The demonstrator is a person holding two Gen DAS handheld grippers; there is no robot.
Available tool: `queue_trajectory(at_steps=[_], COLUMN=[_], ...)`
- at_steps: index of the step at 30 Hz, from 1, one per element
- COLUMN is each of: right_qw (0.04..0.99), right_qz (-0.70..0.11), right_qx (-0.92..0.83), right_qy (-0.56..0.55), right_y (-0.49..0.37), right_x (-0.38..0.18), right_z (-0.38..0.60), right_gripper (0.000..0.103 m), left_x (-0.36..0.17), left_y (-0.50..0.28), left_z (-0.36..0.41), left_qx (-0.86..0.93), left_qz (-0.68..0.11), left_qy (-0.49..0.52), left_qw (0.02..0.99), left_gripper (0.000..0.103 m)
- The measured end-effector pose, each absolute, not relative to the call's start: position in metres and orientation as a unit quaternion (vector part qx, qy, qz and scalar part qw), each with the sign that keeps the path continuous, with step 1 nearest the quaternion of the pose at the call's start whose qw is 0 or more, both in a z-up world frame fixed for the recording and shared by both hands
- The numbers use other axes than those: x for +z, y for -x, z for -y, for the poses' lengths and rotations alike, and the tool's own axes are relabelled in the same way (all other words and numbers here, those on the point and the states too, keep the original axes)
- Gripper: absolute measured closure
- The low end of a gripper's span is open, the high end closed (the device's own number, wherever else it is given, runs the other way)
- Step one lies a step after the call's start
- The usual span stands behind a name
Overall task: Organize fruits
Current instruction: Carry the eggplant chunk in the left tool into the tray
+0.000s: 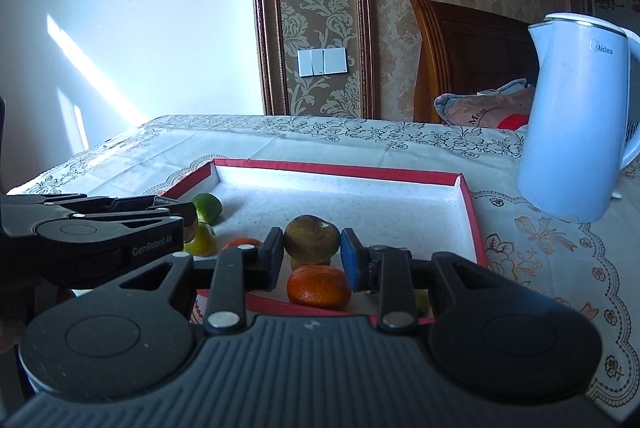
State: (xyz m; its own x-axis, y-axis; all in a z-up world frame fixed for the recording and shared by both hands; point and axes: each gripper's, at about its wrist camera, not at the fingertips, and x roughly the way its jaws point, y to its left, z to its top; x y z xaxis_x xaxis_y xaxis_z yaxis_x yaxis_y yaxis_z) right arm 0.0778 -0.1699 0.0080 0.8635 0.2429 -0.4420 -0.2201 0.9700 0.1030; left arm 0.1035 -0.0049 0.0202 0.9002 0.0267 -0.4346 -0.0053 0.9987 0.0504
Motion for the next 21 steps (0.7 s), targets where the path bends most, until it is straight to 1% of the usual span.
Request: queue_trajectory(at_steps=[9,21], right_qw=[0.963,0.960], right_qz=[-0.243,-0.253], right_qx=[0.115,0.119], right_qy=[-0.015,-0.023], right_y=[-0.091,-0.097], right_x=[0.001,-0.007], right_z=[0.160,0.159], right_gripper=[0.074,0.074], left_x=[0.015,0.016], left_y=[-0.111,-0.116], left_z=[-0.002,0.000], left_qx=[0.006,-0.007], left_qz=[-0.226,-0.223], left_qy=[0.000,0.005], left_qw=[0.974,0.975], left_gripper=[0.074,0.074])
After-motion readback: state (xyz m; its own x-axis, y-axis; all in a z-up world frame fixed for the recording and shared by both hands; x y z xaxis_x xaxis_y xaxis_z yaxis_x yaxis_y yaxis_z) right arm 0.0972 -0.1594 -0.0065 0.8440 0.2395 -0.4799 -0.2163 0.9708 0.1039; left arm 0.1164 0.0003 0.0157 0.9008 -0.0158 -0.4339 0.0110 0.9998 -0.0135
